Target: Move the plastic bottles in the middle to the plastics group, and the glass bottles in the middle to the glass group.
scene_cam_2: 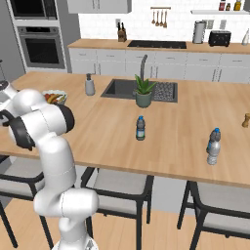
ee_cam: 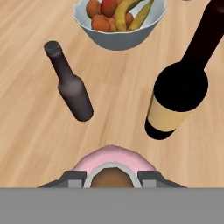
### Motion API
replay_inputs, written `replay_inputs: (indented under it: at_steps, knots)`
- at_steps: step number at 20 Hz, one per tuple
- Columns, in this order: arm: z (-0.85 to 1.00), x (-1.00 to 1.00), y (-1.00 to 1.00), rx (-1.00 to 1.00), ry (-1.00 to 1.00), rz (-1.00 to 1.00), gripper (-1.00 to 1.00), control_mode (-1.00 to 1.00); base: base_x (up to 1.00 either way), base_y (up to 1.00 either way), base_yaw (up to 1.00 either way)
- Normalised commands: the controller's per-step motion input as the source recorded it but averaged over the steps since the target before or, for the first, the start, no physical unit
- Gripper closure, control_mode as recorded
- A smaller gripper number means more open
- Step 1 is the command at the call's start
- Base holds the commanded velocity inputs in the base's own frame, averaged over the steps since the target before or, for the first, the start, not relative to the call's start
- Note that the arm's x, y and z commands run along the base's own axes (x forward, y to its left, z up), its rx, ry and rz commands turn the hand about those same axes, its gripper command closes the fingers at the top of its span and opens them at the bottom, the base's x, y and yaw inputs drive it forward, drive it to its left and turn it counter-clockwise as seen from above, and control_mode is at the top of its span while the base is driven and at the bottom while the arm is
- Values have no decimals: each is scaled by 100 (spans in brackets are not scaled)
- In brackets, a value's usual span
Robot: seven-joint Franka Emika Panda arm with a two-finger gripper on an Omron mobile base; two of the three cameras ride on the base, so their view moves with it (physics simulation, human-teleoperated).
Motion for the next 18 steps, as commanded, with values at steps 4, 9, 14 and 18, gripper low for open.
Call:
replay_inputs:
  at_steps: [4,9,14,18]
  knots:
    - [-11,2,0,0,-4,0,100,-100,0,0,0]
    - [-20,0,0,0,-2,0,100,-100,0,0,0]
    - [-29,0,0,0,0,0,100,-100,0,0,0]
    - [-18,0,0,0,0,0,100,-100,0,0,0]
